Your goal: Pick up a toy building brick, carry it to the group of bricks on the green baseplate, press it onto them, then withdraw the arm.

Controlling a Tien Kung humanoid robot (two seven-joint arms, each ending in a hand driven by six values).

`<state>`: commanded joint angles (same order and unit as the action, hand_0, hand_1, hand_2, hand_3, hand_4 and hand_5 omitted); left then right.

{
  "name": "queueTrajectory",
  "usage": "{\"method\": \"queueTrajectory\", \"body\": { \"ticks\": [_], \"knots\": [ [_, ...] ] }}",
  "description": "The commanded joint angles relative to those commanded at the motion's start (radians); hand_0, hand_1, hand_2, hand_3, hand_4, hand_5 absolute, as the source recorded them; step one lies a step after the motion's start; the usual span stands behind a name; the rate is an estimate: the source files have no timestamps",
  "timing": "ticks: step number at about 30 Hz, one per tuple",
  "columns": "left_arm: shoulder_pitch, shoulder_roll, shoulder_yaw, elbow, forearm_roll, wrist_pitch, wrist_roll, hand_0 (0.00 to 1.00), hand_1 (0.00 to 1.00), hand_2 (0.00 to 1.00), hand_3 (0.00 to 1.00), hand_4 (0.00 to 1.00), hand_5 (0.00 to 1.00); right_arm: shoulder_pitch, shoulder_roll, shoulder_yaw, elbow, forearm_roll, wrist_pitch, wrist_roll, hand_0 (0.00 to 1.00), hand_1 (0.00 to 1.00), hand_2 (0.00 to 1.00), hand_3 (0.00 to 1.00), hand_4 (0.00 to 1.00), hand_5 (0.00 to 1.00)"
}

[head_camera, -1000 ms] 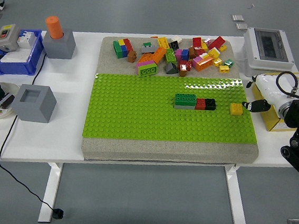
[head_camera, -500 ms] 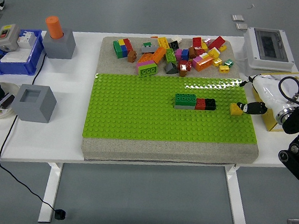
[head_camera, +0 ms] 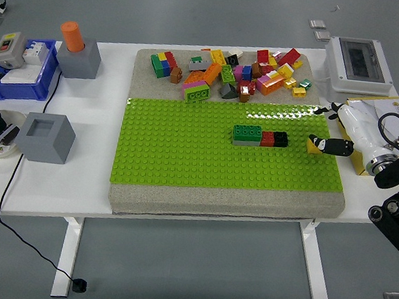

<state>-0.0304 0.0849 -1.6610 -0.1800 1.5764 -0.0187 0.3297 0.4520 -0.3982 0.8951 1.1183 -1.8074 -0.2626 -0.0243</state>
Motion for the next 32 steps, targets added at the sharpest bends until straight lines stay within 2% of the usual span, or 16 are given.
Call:
{"method": "queueTrajectory", "body": {
  "ticks": [8,17,32],
  "knots": [
    [-0.002,0.0,-0.001,0.0,0.002,0.0,-0.002,0.781,0.776,0.72,0.458,0.998,0.825,-0.002,0.0,0.014,-0.001,-0.046,0.008,-0.01,0.66,0.669,0.749,0.668,0.735,0.134],
    [-0.004,0.001,-0.005,0.0,0.008,0.001,-0.002,0.781,0.777,0.72,0.458,0.998,0.822,0.006,-0.012,-0.002,-0.017,-0.116,0.046,-0.037,0.672,0.685,0.757,0.666,0.731,0.128],
    [-0.005,0.0,-0.006,0.0,0.009,0.001,-0.003,0.782,0.777,0.721,0.458,0.998,0.819,0.005,0.001,-0.004,-0.03,-0.132,0.048,-0.041,0.678,0.686,0.761,0.665,0.729,0.125]
  ]
}}
